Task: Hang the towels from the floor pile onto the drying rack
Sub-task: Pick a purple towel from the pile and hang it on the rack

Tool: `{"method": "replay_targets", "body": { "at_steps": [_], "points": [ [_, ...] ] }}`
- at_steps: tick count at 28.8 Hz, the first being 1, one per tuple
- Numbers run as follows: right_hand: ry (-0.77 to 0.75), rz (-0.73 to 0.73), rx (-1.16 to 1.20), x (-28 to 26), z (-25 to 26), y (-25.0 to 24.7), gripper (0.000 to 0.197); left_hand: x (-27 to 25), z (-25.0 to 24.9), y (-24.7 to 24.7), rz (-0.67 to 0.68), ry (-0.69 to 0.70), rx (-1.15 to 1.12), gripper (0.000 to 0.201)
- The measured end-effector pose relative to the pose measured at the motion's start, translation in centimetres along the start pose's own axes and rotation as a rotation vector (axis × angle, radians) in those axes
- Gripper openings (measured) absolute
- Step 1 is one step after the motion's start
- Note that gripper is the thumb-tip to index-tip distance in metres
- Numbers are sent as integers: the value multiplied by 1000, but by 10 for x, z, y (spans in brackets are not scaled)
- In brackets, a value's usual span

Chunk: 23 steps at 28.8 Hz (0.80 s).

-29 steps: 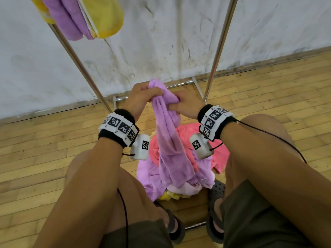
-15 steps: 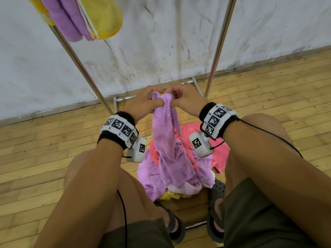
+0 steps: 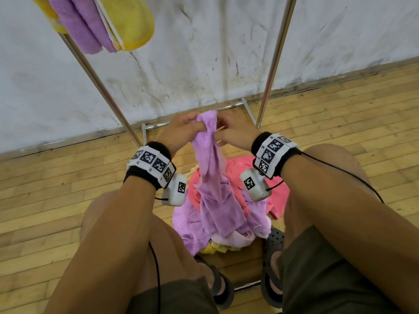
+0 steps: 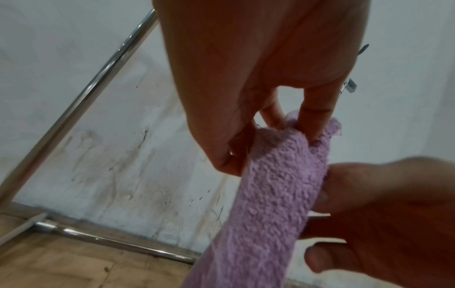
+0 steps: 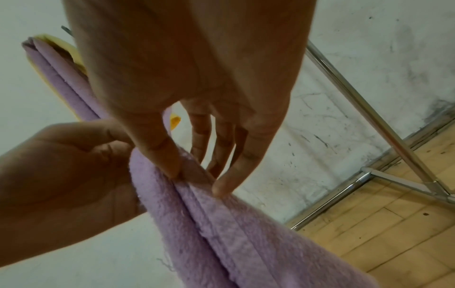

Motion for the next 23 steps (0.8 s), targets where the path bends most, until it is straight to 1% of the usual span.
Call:
{"method": "replay_targets", "body": {
  "at_steps": [2,5,6,9,11,13,14,15,16,18,20,23],
  "points": [
    [22,31,-77,-1,-5,7,29,-1,-5,-3,-34,24,-62,16],
    [32,-52,-190,3,-12,-1,13,-3,-10,-7,-48,54,-140,11],
    [43,-74,-178,4,-13,-4,11,-2,-10,-8,-51,52,-147,13],
    [25,-172,-73,4,-8,-18,15,-3,-5,-8,-53,-3,-103,20],
    [-25,-200,7,0,2,-22,17,-2,6,-7,-39,-79,-27,38],
    [-73,-186,98,-4,11,-21,20,-3,15,0,16,-132,25,61],
    [-92,-175,133,-6,15,-21,21,-3,17,5,54,-136,35,63],
    [-109,-165,156,-7,17,-20,22,-4,17,9,85,-126,45,58],
    [-118,-159,167,-8,18,-20,22,-4,16,11,97,-112,56,47],
    [-105,-162,181,-8,18,-20,21,-4,10,8,66,-84,58,28],
    [-74,-170,129,-6,13,-20,23,-4,7,3,18,-64,21,24],
    [6,-168,-5,-3,0,-18,26,-4,0,-2,-54,-49,-59,26]
  ]
}}
Point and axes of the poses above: each hand's wrist, its own x-axis towards the middle knuckle, its own y-axis out of the palm, z = x × y, the point moved 10 cm from there along x, towards the middle knuckle, and after that the axes turned 5 degrees about y, right-handed, at the moved point
